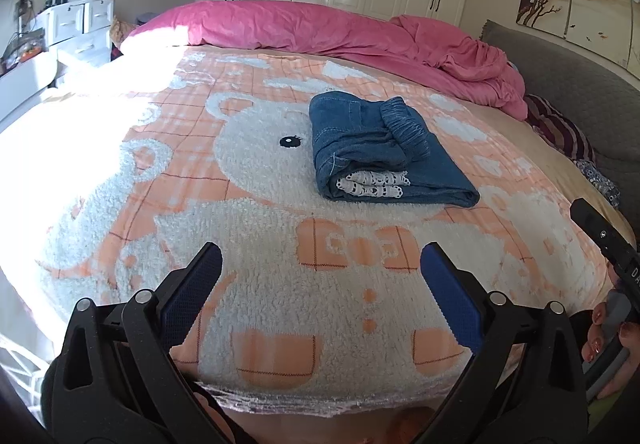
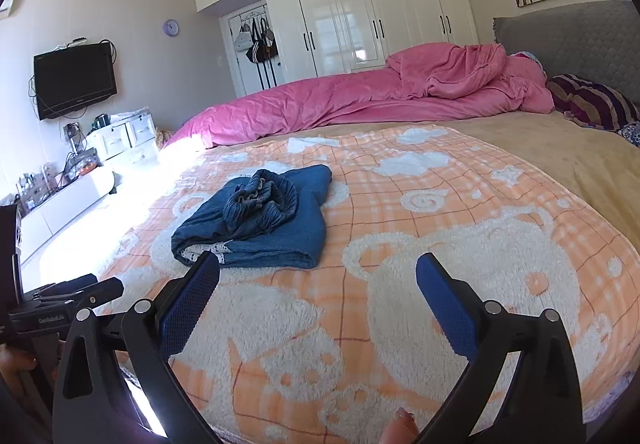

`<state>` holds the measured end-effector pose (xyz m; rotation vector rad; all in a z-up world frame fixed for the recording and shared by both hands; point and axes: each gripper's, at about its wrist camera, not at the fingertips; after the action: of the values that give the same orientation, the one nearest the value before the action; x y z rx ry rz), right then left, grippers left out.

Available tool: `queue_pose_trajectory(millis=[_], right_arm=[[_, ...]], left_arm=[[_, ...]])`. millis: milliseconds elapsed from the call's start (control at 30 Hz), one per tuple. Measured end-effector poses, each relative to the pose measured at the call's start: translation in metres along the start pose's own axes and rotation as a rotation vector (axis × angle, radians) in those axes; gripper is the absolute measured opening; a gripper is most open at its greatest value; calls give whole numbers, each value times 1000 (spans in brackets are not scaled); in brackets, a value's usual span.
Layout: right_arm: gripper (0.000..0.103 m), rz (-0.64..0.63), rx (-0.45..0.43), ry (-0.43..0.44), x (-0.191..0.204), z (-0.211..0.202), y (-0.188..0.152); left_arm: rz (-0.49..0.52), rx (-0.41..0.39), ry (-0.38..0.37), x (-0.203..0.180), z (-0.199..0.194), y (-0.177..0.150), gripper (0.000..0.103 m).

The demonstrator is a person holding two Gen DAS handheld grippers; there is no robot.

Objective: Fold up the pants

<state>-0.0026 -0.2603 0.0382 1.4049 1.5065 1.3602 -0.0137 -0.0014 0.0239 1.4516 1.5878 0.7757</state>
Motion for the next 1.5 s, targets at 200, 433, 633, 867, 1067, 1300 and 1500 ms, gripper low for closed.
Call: queue_pose_trajectory(millis=[200,433,633,867,1067,1300,1500], right_arm=[[98,-12,11,6,6,-3,-3],[98,-30,29,21,14,-4,-8],[98,-47,57,22,21,-3,-14],[98,-46,113,14,24,1,-23],[98,-60,127,-1,25,5,-25],[98,-72,101,-32,23,6,-24],[98,-78,119,-43,22,11,-25]], left_arm=[[8,21,-11,-6,-1,-7,93],[1,50,-18,-8,-4,-16,93],[7,69,-14,-9,-2,-20,93],[1,94,-11,-7,4,-23,93],[3,117,-8,-8,10,-26,93],[1,122,-13,-8,12,-27,93],[-3,115,-17,-7,15,-26,93]])
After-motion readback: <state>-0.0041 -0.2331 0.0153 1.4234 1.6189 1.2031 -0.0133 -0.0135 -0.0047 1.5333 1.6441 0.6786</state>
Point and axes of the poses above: each gripper's, at about its wrist camera, not at the fingertips, and z roughly the way its jaws point, x to its left, y to its top, and after that the axes turned 10 degrees about -x, right-handed
